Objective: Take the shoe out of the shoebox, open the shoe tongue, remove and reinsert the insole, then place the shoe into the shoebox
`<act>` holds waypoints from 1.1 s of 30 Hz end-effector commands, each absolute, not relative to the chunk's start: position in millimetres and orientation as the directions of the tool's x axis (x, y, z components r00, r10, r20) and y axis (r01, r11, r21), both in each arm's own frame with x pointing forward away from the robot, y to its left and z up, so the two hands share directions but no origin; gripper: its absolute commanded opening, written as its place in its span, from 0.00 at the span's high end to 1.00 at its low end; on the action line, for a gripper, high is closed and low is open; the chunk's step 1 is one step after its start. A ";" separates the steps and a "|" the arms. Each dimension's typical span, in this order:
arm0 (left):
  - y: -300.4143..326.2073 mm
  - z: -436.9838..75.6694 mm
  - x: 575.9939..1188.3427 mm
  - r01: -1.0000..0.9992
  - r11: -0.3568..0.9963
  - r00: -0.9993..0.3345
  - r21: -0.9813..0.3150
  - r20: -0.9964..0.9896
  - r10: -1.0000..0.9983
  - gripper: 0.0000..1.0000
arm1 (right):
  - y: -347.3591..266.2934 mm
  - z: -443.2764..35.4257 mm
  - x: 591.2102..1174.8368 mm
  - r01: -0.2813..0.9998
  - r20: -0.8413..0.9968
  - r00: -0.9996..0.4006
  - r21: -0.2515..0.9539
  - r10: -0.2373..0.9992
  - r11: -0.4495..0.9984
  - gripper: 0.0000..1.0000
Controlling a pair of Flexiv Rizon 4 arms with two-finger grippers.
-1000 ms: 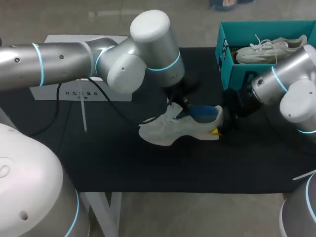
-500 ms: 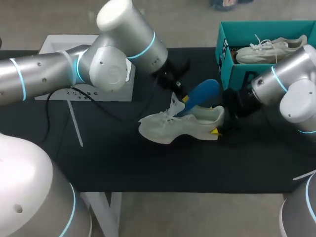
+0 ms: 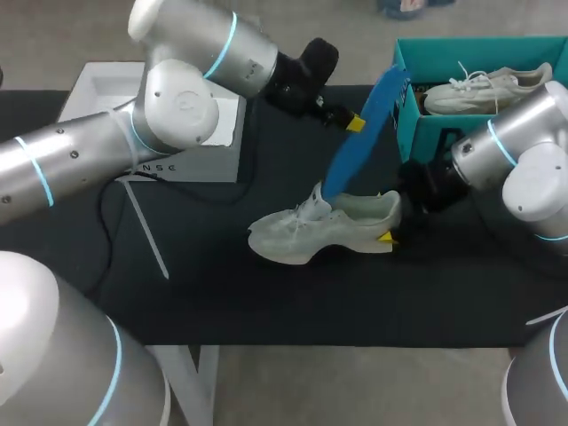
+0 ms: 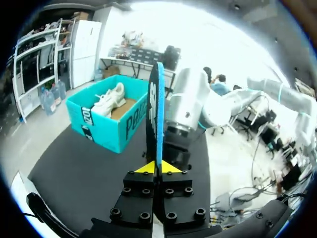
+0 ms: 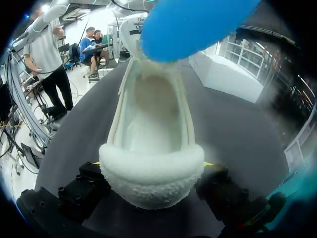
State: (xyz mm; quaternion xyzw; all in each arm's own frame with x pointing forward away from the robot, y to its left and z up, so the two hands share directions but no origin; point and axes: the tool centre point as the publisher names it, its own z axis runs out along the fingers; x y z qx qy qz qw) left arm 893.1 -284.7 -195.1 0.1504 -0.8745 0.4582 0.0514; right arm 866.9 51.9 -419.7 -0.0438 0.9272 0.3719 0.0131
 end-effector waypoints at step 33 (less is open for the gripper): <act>-263.0 -93.6 828.7 -0.314 0.441 -0.949 -0.841 0.287 -0.130 1.00 | 52.6 -420.5 866.2 -0.092 -0.059 -0.996 0.686 -0.070 0.722 1.00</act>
